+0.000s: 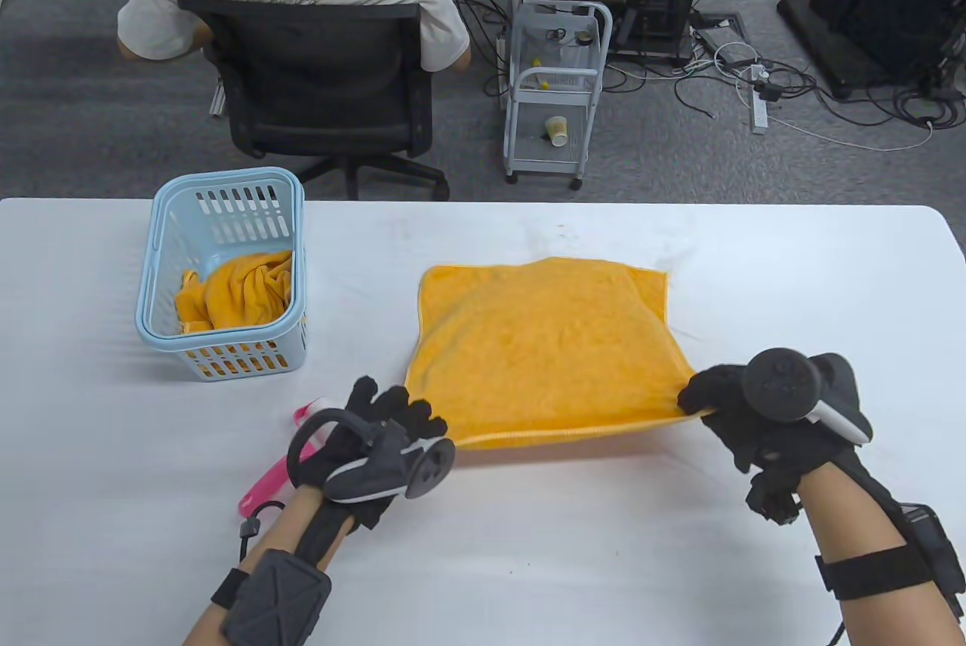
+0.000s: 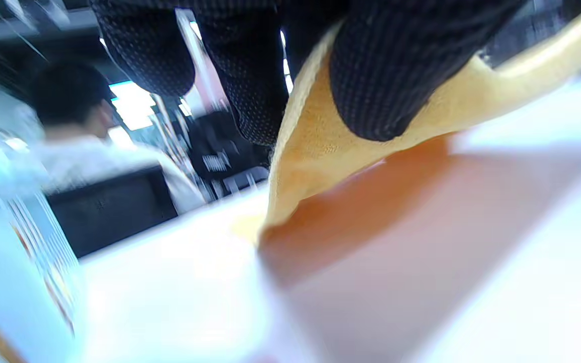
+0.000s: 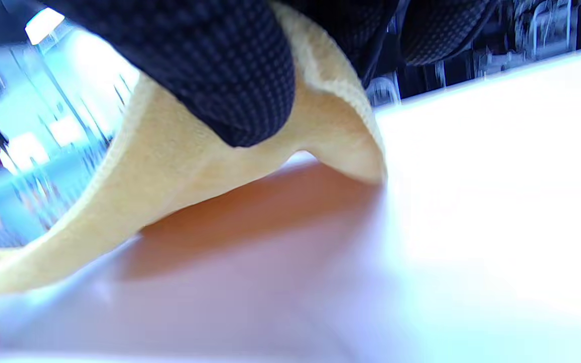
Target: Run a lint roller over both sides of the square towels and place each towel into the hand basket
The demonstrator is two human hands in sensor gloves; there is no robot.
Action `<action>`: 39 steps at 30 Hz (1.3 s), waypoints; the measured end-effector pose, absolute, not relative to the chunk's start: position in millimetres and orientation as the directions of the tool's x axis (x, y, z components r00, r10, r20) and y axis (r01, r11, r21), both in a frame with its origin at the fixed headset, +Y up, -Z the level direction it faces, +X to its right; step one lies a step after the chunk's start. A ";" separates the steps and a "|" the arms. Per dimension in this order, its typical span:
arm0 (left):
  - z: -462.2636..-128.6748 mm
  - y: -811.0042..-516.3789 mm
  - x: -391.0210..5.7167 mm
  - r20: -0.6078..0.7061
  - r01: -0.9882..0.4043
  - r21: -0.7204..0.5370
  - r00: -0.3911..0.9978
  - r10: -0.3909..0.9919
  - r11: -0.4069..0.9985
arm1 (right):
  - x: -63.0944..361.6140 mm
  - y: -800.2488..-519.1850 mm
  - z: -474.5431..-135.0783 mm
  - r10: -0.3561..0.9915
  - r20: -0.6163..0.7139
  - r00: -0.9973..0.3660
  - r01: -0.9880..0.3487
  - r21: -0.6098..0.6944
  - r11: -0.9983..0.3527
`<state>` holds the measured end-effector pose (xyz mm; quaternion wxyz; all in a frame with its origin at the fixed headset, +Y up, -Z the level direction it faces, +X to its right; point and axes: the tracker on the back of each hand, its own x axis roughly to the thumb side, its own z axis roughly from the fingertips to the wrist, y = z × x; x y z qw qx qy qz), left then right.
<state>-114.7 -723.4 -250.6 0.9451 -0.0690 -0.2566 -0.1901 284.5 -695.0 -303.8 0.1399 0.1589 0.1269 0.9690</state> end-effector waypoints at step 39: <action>-278.9 -767.4 -247.5 -0.118 -0.006 -0.381 0.992 -0.042 0.925 | 304.9 -770.6 -281.0 0.214 0.175 -0.961 -0.131 0.393 -0.910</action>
